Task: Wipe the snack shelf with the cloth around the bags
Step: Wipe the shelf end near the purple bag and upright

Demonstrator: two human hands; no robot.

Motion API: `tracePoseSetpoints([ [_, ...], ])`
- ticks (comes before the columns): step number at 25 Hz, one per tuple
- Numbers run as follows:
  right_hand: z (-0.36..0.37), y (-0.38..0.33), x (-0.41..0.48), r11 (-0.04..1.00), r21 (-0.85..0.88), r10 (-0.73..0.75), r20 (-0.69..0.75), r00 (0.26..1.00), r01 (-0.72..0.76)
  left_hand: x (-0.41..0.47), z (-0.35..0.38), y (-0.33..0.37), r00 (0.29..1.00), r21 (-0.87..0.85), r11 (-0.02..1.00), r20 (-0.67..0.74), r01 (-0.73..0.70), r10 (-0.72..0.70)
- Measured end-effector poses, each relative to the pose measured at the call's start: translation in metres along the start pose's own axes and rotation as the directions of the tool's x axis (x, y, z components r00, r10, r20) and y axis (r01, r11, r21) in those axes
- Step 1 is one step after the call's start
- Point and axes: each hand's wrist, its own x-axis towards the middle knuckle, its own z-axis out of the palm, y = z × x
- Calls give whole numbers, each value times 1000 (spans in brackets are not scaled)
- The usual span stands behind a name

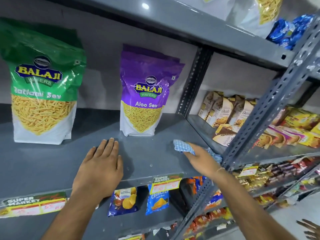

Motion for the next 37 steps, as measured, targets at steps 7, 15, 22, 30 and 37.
tracePoseSetpoints([
  [7, -14, 21, 71, 982, -99, 157, -66, 985, -163, -3, -4, 1, 1000, -9, 1000, 9, -11, 11],
  [15, 15, 6, 67, 999, -42, 11, 14, 1000, -10, -3, -2, 3, 999, -33, 999, 5, 32, -32],
  [22, 53, -65, -84, 944, 157, -311, 133, 941, 290, -3, -2, 2, 1000, -52, 998, 8, 24, -24],
  [30, -9, 8, 25, 981, -18, 186, -208, 960, -194, -1, -16, -2, 998, -390, 919, 47, 64, -49],
  [37, 54, -62, 4, 1000, -6, -11, -28, 1000, 11, -9, -25, -43, 994, -126, 986, 16, 111, -110],
])
